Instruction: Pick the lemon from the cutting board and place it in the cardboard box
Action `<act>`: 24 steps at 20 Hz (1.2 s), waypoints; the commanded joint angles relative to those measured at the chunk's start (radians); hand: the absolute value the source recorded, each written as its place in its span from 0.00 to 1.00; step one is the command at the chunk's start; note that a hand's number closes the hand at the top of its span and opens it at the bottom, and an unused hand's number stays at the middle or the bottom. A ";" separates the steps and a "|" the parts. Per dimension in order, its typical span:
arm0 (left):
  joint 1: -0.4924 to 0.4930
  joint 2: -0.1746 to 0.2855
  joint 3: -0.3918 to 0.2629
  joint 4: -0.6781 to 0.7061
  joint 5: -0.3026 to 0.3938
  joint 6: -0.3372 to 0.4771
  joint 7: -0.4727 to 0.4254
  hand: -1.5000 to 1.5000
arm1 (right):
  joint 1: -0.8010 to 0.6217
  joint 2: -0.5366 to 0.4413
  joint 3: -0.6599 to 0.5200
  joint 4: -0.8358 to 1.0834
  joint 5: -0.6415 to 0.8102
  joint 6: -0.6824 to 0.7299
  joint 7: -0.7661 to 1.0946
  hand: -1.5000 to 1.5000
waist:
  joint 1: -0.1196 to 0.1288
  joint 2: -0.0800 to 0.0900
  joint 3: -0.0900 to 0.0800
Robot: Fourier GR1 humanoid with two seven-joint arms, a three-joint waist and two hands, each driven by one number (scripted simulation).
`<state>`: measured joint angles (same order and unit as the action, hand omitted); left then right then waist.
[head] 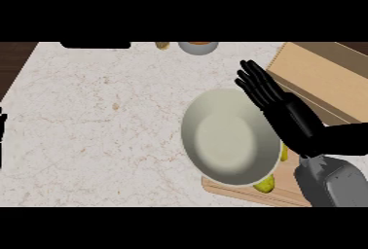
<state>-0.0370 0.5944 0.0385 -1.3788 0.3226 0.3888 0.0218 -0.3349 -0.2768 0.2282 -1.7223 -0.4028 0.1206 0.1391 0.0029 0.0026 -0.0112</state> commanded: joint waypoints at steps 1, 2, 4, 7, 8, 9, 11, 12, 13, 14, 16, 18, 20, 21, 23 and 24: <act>0.011 -0.060 -0.011 0.024 -0.023 -0.014 -0.050 0.50 | 0.037 -0.036 -0.054 -0.012 0.063 -0.011 -0.019 1.00 | -0.006 -0.003 0.011; -0.032 -0.094 -0.070 0.008 -0.040 0.031 0.000 0.50 | 0.055 -0.067 -0.076 0.005 0.126 -0.044 -0.074 1.00 | -0.022 -0.002 0.011; 0.007 -0.107 -0.097 -0.045 -0.029 0.005 -0.003 0.50 | 0.103 -0.154 -0.162 0.016 0.200 -0.089 -0.109 1.00 | -0.039 -0.006 0.012; 0.016 -0.115 -0.107 -0.007 -0.017 -0.023 -0.006 0.50 | 0.087 -0.419 -0.097 0.034 0.504 -0.036 -0.084 1.00 | -0.085 -0.007 -0.024; 0.032 -0.142 -0.120 -0.003 -0.009 -0.031 -0.016 0.50 | 0.144 -0.414 -0.158 0.099 0.560 -0.146 -0.069 1.00 | -0.091 0.004 -0.003; 0.027 -0.188 -0.146 0.009 -0.018 -0.009 -0.019 0.50 | 0.210 -0.298 -0.237 0.136 0.505 -0.283 -0.086 1.00 | -0.100 0.005 0.010; 0.010 -0.211 -0.166 0.019 -0.033 0.001 -0.022 0.50 | 0.324 -0.242 -0.221 0.125 0.584 -0.379 -0.221 0.00 | -0.078 0.000 0.013; 0.004 -0.222 -0.179 0.002 -0.043 0.011 -0.020 0.50 | 0.365 -0.224 -0.209 0.111 0.639 -0.434 -0.272 0.00 | -0.066 -0.004 0.013; 0.033 -0.237 -0.198 0.022 -0.046 -0.024 -0.066 0.50 | 0.399 -0.222 -0.213 0.110 0.670 -0.467 -0.304 0.00 | -0.053 -0.004 0.012; -0.023 -0.241 -0.189 0.048 -0.051 -0.007 -0.033 0.50 | 0.413 -0.217 -0.211 0.074 0.697 -0.498 -0.292 0.00 | -0.044 -0.004 0.011; -0.008 -0.233 -0.174 0.051 -0.042 -0.048 -0.069 0.50 | 0.500 -0.257 -0.228 0.055 0.724 -0.483 -0.312 0.00 | -0.028 -0.005 0.011; -0.043 -0.277 -0.195 0.088 -0.065 -0.019 -0.058 0.50 | 0.550 -0.331 -0.244 -0.022 0.731 -0.414 -0.217 0.00 | -0.031 -0.005 0.010; -0.055 -0.272 -0.217 0.052 -0.104 0.006 -0.031 0.50 | 0.558 -0.367 -0.243 -0.095 0.765 -0.368 -0.073 0.00 | -0.022 -0.006 0.010; -0.016 -0.271 -0.224 0.021 -0.098 0.007 -0.017 0.50 | 0.582 -0.408 -0.247 -0.154 0.766 -0.323 -0.001 0.00 | -0.022 -0.008 0.009; -0.016 -0.273 -0.187 0.101 -0.077 -0.048 -0.080 0.50 | 0.569 -0.396 -0.237 -0.221 0.762 -0.271 0.106 0.00 | -0.014 -0.004 0.009; -0.046 -0.289 -0.214 0.073 -0.113 -0.005 -0.052 0.50 | 0.565 -0.440 -0.277 -0.276 0.719 -0.211 0.168 0.00 | -0.017 -0.005 0.010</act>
<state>-0.0703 0.3320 -0.1570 -1.3079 0.2410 0.3676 -0.0287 0.1968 -0.6599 -0.0234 -1.8636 0.3231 -0.1877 0.1357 -0.0212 -0.0023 -0.0016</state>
